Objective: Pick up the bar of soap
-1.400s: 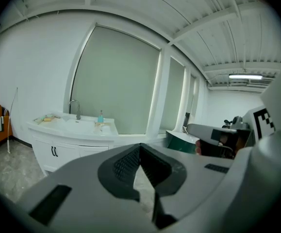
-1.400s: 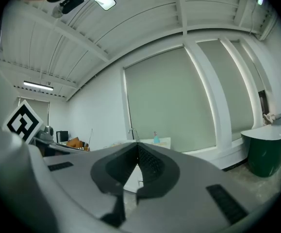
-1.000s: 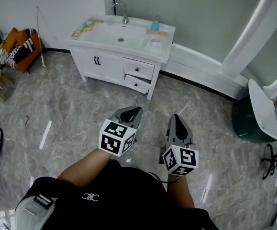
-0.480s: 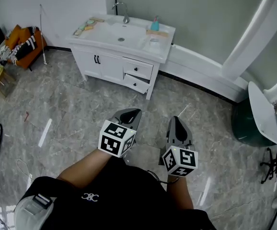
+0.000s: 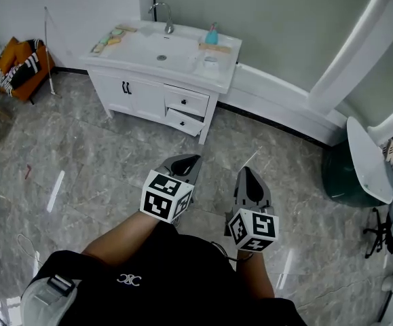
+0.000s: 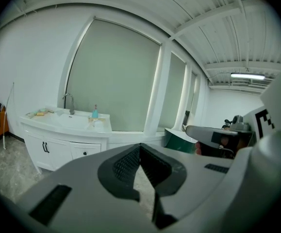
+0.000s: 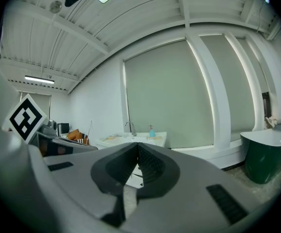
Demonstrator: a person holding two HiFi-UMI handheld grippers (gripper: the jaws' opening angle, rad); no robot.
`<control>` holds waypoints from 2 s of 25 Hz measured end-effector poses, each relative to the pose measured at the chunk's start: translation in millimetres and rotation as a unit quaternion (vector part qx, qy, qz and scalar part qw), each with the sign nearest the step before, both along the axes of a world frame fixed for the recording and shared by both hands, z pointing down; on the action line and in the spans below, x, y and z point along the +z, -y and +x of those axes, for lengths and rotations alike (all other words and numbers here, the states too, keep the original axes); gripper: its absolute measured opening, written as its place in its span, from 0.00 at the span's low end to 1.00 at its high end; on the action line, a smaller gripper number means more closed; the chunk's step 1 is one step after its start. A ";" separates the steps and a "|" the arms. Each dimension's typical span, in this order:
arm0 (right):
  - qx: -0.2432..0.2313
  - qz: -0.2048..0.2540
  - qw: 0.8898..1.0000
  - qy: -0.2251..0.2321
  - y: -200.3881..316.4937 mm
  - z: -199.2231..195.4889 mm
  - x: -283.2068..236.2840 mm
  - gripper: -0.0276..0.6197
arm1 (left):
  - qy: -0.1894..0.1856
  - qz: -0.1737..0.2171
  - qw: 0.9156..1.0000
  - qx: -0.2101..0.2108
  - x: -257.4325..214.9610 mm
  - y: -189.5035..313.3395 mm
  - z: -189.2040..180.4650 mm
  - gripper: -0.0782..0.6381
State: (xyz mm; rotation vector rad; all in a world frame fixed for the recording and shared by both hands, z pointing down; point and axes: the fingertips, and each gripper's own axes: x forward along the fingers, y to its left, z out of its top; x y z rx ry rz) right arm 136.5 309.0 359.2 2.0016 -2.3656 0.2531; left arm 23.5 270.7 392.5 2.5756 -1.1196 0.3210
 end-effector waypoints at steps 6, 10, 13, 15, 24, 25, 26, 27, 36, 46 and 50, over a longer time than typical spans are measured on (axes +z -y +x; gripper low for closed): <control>0.016 -0.014 1.000 -0.023 52.8 11.4 3.9 0.05 | -0.011 -0.007 1.000 0.011 3.8 55.9 6.5 0.12; 0.017 -0.021 0.999 -0.030 94.9 11.9 4.0 0.05 | -0.011 -0.010 1.000 0.008 2.1 100.9 1.8 0.12; 0.012 -0.026 0.999 -0.034 125.3 3.7 4.6 0.05 | -0.011 -0.012 1.000 0.007 1.1 130.8 -6.6 0.12; 0.008 -0.028 0.999 -0.035 145.2 -3.0 5.6 0.05 | -0.011 -0.015 1.000 0.006 2.6 150.0 -12.6 0.12; 0.007 -0.030 0.998 -0.051 221.2 -26.7 3.4 0.05 | -0.018 -0.020 1.000 0.012 4.7 227.3 -33.1 0.12; 0.010 -0.029 0.998 -0.051 227.5 -28.3 3.8 0.05 | -0.019 -0.019 1.000 0.014 4.9 234.2 -35.5 0.12; 0.013 -0.028 0.998 -0.050 233.2 -29.8 4.2 0.05 | -0.019 -0.018 1.000 0.016 5.5 240.7 -38.0 0.12; 0.015 -0.028 0.998 -0.048 238.3 -31.2 4.8 0.05 | -0.017 -0.018 1.000 0.017 6.5 246.9 -40.6 0.12; 0.008 -0.031 0.999 -0.043 272.6 -43.2 12.1 0.05 | -0.016 -0.033 0.999 0.005 19.2 279.4 -59.9 0.12; -0.008 -0.028 0.999 -0.040 319.5 -41.9 17.2 0.05 | -0.012 -0.029 0.999 -0.011 23.6 318.4 -63.8 0.12; -0.008 -0.028 0.999 -0.035 341.4 -33.6 18.2 0.05 | -0.006 -0.023 1.000 -0.001 23.7 339.3 -56.2 0.12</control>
